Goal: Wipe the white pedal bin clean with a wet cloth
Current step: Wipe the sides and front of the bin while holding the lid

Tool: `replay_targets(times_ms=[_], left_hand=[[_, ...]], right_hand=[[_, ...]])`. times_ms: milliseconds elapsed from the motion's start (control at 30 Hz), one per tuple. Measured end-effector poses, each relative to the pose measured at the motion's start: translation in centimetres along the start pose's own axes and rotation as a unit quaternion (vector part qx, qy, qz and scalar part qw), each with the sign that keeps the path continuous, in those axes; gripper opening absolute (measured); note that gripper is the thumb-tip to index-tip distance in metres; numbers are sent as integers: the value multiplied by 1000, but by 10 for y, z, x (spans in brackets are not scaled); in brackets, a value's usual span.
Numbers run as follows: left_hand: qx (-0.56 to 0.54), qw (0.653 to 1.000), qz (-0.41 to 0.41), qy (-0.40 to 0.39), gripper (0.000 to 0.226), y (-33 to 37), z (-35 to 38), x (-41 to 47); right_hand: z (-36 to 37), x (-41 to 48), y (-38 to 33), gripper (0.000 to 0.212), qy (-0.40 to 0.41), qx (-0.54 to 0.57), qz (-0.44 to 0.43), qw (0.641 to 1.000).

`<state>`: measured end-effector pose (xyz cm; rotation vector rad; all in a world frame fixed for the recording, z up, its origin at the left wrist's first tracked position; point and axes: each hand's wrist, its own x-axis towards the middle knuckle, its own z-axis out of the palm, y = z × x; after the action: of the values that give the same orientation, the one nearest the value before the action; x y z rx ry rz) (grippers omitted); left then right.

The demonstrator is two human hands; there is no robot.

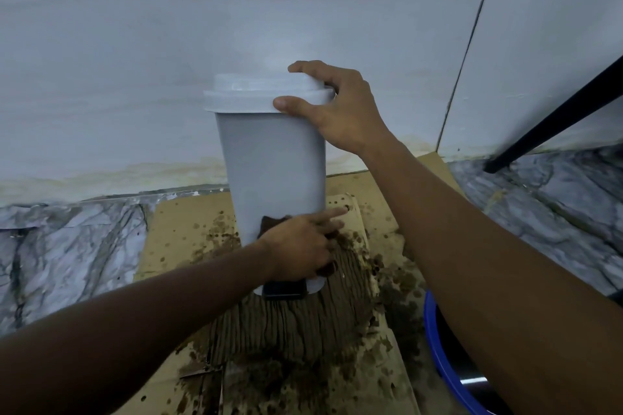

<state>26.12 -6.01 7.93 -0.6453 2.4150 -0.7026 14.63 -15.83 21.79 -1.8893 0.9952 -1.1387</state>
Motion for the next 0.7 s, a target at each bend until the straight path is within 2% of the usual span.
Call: replay_targets(times_ms=[67,100,167,200,267,400,467,567,633,700], left_hand=[[4,1000,6,-27,29,13,4,9],[22,1000,-7,17,31,13,7,5],[13,980,-71,184,39,7,22,-15],[-15,962,-114,246,43,5,31,-29],[-62,923,-208,319,50,3,46,-56],[-171,831,-392,356,58,25,63,-55],[-233,768,-453,388,60,40,65,-43],[-313,676,-505,435,59,56,67,-38],[-356,646,-506,447,61,57,70,-38],[-387,636,-493,451,63,58,72,-39]], right_hand=[[-3,-1,1,56,-3,4,0,1000],[-5,-1,2,55,-6,7,0,1000],[-7,-1,3,54,-7,10,1,1000],[-7,-1,2,53,-6,9,0,1000],[-5,0,2,54,-2,8,-4,1000],[-2,0,2,54,1,1,-12,1000],[-2,-2,3,54,2,8,-10,1000],[-2,-3,3,51,7,12,-15,1000],[0,-4,3,49,11,19,-16,1000],[0,-3,2,49,14,24,-23,999]])
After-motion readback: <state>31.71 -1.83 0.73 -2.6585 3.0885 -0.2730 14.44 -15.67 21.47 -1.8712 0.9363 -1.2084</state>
